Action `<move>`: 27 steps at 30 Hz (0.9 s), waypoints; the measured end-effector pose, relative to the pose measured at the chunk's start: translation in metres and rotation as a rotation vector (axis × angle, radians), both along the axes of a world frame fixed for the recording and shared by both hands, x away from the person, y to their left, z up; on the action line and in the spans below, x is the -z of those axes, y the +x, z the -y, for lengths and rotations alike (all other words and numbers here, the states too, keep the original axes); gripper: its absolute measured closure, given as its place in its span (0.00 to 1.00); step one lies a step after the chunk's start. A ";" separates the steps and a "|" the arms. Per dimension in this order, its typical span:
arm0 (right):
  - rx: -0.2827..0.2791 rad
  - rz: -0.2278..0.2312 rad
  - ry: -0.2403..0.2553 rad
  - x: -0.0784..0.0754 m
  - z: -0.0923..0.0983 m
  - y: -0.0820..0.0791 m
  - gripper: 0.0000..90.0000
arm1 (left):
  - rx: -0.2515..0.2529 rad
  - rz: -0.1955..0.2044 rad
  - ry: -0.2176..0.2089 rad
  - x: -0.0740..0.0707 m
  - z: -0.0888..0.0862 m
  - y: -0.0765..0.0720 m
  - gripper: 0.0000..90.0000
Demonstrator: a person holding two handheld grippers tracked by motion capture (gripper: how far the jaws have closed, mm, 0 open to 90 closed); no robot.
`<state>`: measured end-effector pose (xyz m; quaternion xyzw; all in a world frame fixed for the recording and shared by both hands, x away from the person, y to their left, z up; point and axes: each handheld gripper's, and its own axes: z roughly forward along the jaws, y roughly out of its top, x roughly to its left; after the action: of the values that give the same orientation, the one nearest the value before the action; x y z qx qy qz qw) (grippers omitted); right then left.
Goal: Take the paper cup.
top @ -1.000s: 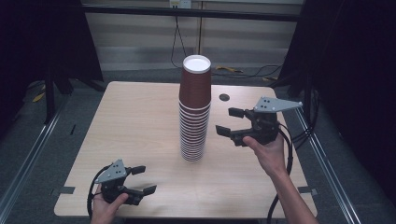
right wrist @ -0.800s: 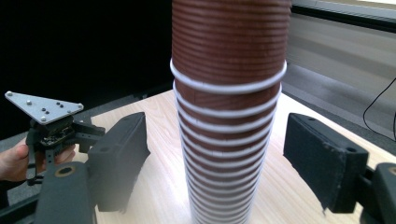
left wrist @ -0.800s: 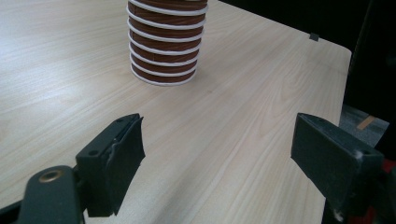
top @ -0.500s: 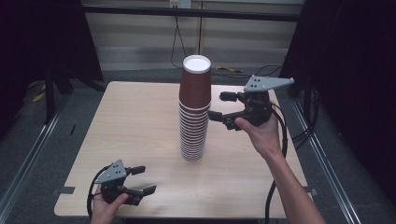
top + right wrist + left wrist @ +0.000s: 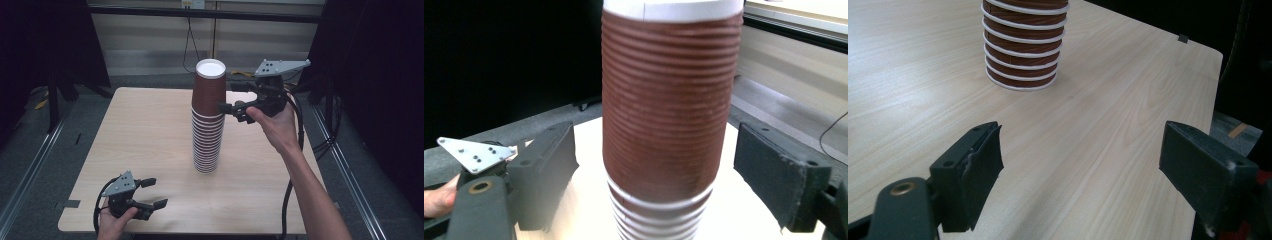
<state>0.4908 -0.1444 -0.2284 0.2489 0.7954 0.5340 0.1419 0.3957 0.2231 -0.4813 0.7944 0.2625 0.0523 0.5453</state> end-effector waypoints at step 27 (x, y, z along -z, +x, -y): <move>-0.008 -0.017 -0.025 -0.016 -0.034 0.033 0.17 | -0.013 0.001 0.005 0.000 -0.002 0.000 0.19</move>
<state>0.5243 -0.1109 -0.2121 0.2486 0.8042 0.5225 0.1362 0.3956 0.2254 -0.4818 0.7939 0.2671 0.0567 0.5433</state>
